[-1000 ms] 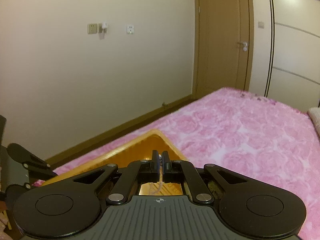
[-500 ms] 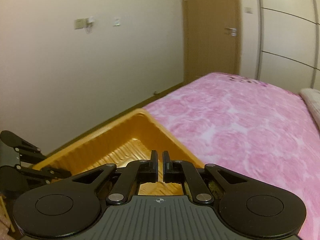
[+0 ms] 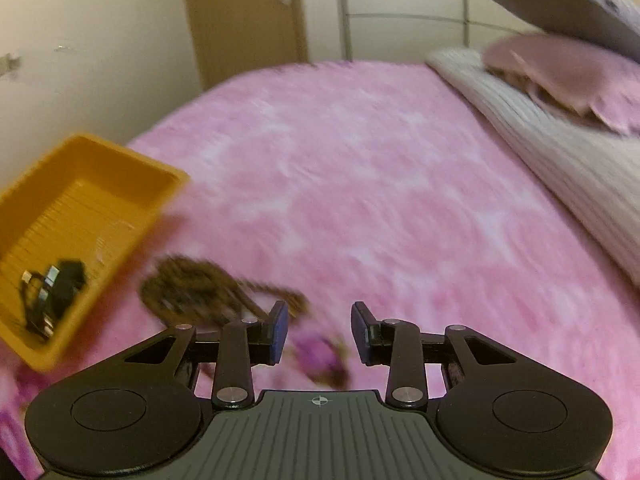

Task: Organize jewelry
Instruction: 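Lift the pearl necklace over the tray, lower it in, open the right tool, then grasp the brown bead necklace with the right tool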

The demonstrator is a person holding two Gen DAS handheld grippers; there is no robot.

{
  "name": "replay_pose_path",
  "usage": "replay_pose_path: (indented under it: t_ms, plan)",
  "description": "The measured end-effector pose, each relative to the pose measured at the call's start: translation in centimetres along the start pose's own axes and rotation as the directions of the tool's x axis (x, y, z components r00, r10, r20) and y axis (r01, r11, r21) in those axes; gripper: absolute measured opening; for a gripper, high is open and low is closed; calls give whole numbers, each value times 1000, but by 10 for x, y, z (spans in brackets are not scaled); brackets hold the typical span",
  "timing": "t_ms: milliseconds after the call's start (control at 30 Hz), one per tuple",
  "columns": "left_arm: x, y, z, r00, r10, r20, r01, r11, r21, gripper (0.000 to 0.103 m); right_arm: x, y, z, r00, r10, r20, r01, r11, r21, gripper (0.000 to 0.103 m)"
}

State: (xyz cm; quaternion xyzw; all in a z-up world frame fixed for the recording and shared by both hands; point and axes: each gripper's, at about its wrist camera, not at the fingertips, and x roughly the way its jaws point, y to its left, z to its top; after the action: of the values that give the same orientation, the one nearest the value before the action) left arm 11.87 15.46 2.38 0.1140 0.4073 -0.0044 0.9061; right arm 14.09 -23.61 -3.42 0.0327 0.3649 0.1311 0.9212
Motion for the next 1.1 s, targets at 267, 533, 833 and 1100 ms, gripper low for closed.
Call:
replay_pose_path:
  t_ms: [267,533,833,1100]
  plan:
    - [-1,-3,-2,1000,7,-4,-7,1000,3,3,10,-4,-6,1000,14,0,-14,1000,1,35]
    - [0,-3,-2,1000,11,-12,-11,1000,6,3,34,9,4,999,46,0,-46,997,-59,33]
    - [0,-3,-2,1000,11,-12,-11,1000,6,3,59,20,11,999,40,-32,-44,989,-140,13]
    - [0,-4,-2,1000,11,-11,-11,1000,6,3,48,27,7,1000,27,-16,-29,984,-178,6]
